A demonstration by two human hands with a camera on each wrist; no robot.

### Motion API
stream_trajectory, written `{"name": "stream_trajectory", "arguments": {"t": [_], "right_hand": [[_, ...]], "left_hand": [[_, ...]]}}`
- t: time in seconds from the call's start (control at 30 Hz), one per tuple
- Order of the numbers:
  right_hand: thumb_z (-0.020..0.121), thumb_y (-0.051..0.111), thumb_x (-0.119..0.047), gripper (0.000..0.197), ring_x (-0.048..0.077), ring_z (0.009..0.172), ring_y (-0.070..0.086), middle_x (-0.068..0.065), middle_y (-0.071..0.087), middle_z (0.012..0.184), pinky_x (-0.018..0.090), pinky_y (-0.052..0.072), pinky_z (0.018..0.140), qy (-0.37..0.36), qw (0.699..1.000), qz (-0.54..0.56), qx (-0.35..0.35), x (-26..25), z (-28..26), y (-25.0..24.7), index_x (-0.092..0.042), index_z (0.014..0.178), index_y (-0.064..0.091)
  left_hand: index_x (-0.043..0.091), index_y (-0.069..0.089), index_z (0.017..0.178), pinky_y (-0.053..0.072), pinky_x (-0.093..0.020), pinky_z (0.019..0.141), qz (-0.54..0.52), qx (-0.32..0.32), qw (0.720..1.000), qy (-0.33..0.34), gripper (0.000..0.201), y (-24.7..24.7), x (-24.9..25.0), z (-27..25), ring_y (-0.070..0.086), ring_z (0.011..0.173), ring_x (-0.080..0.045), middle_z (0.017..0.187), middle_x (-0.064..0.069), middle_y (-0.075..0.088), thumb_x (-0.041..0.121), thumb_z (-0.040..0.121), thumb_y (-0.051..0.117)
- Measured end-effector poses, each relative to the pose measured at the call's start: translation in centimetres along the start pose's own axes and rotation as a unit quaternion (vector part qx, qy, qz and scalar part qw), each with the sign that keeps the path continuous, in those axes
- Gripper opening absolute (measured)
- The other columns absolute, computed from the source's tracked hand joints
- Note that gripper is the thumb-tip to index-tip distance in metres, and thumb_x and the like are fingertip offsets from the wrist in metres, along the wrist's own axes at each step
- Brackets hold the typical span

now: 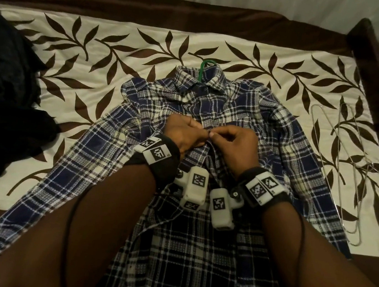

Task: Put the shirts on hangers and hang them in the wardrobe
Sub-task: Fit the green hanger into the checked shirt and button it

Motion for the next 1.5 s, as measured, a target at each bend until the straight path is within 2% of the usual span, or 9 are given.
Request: {"name": "stream_trajectory", "arguments": {"t": [0.43, 0.67, 0.83, 1.0, 1.07, 1.17, 1.33, 1.4, 1.5], "right_hand": [[0.086, 0.071, 0.001, 0.011, 0.014, 0.071, 0.071, 0.003, 0.075, 0.076, 0.023, 0.058, 0.069, 0.173, 0.963, 0.195, -0.072, 1.5, 1.2, 0.2, -0.005, 0.095, 0.071], [0.093, 0.066, -0.006, 0.031, 0.010, 0.105, 0.066, -0.009, 0.069, 0.113, 0.028, 0.051, 0.094, 0.054, 0.983, -0.055, -0.168, 1.0, -1.7, 0.1, -0.016, 0.122, 0.069], [0.091, 0.070, -0.015, 0.014, 0.000, 0.078, 0.063, -0.007, 0.072, 0.091, 0.015, 0.051, 0.076, -0.004, 0.980, -0.188, -0.066, 0.7, -4.2, -2.0, -0.018, 0.104, 0.075], [0.092, 0.062, -0.051, 0.027, 0.016, 0.077, 0.057, -0.005, 0.062, 0.083, 0.025, 0.038, 0.059, -0.085, 0.899, -0.409, -0.131, 0.3, -7.8, -3.8, -0.026, 0.092, 0.072], [0.093, 0.059, -0.050, 0.028, 0.024, 0.089, 0.059, 0.001, 0.062, 0.091, 0.029, 0.040, 0.064, -0.075, 0.860, -0.478, -0.161, -0.1, -9.2, -4.0, -0.025, 0.102, 0.069], [0.098, 0.054, -0.036, 0.022, 0.024, 0.084, 0.059, 0.003, 0.065, 0.095, 0.028, 0.038, 0.066, -0.023, 0.831, -0.529, -0.169, -0.8, -10.4, -4.3, -0.021, 0.110, 0.066], [0.096, 0.064, -0.024, 0.014, 0.019, 0.062, 0.062, 0.000, 0.067, 0.073, 0.028, 0.049, 0.056, 0.122, 0.977, -0.161, -0.063, -2.5, -10.6, -6.0, -0.014, 0.092, 0.073], [0.093, 0.069, -0.025, 0.009, 0.014, 0.069, 0.064, -0.003, 0.069, 0.081, 0.024, 0.049, 0.058, 0.157, 0.980, -0.086, -0.084, -3.3, -10.9, -6.4, -0.016, 0.092, 0.072], [0.089, 0.071, -0.027, 0.006, 0.019, 0.083, 0.066, -0.001, 0.069, 0.089, 0.029, 0.051, 0.072, 0.151, 0.940, -0.271, -0.142, -2.1, -11.7, -6.9, -0.021, 0.088, 0.068]], "left_hand": [[0.003, 0.064, 0.079, 0.059, -0.033, 0.063, -0.007, 0.002, 0.998, 0.064, 0.016, -0.5, -1.0, 0.7, 0.063, 0.061, -0.022, 0.071, -0.011, 0.065, -0.011, 0.079, 0.072], [0.012, 0.062, 0.100, 0.060, -0.045, 0.083, 0.068, -0.007, 0.996, 0.061, 0.031, -0.6, -2.0, 1.1, 0.071, 0.092, -0.027, 0.100, -0.010, 0.071, -0.010, 0.080, 0.072], [0.016, 0.064, 0.101, 0.060, -0.042, 0.082, 0.174, 0.005, 0.980, 0.099, 0.021, -2.1, -2.8, -1.7, 0.069, 0.089, -0.023, 0.095, -0.005, 0.069, 0.002, 0.085, 0.071], [0.016, 0.067, 0.086, 0.057, -0.035, 0.071, 0.413, -0.022, 0.889, 0.196, 0.017, -4.1, -6.1, -7.7, 0.064, 0.074, -0.017, 0.081, 0.000, 0.068, 0.030, 0.083, 0.075], [0.017, 0.065, 0.100, 0.056, -0.040, 0.077, 0.528, -0.044, 0.826, 0.191, 0.027, -4.3, -8.3, -9.5, 0.064, 0.086, -0.023, 0.093, -0.003, 0.069, 0.037, 0.083, 0.072], [0.014, 0.065, 0.108, 0.052, -0.039, 0.078, 0.564, -0.044, 0.803, 0.188, 0.022, -4.7, -10.3, -11.5, 0.064, 0.097, -0.032, 0.102, -0.009, 0.069, 0.029, 0.093, 0.062], [0.018, 0.063, 0.112, 0.054, -0.041, 0.081, 0.566, -0.043, 0.800, 0.197, 0.031, -5.5, -11.3, -14.0, 0.062, 0.097, -0.027, 0.105, -0.004, 0.064, 0.037, 0.088, 0.069], [0.017, 0.058, 0.123, 0.054, -0.043, 0.085, 0.614, -0.043, 0.769, 0.174, 0.032, -5.6, -11.7, -14.7, 0.060, 0.103, -0.030, 0.114, -0.008, 0.062, 0.023, 0.092, 0.063], [0.012, 0.068, 0.107, 0.052, -0.035, 0.074, 0.496, -0.005, 0.852, 0.166, 0.020, -6.3, -10.5, -15.7, 0.065, 0.087, -0.028, 0.097, -0.010, 0.070, 0.008, 0.090, 0.058]]}}
Point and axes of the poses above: each hand's wrist, its own z-axis towards the middle knuckle, its own y-axis out of the palm, x = y × z, the point moved 3 cm from there along z, towards the middle knuckle
